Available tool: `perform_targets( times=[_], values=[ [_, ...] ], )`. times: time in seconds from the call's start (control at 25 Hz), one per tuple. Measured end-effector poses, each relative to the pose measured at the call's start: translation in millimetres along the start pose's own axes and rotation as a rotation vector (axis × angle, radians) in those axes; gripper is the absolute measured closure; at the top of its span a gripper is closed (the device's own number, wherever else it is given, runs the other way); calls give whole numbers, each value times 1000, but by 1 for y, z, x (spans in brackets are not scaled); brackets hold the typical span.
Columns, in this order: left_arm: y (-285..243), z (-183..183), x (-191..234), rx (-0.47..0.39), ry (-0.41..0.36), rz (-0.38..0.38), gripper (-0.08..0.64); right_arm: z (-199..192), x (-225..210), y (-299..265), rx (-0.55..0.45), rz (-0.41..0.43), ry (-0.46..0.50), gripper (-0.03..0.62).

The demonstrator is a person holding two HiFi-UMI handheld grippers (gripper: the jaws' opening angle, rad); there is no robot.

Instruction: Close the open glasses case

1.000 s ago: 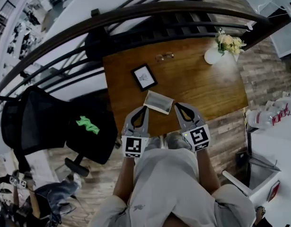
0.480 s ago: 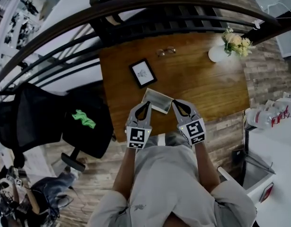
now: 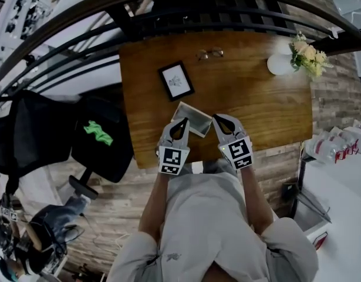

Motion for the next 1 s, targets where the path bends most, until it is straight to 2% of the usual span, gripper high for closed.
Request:
perform_targets(
  times=[0.4,1.0],
  values=[
    [-24,-26,-2,73,35,27,540,-27,-9,-28,69,53,12,589],
    [-59,-49,-6,151,85,0,540,-47,-11,-54,120,105,11,589]
  ],
)
Point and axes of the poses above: the fingertips, and each gripper's own axes: y backward along the fingers, x to its left, z out of its top, the point moved 6 cm from there along y, backward along the fingers, and after that the axes turned 7 degrees about -z, right-handed, at the moved point
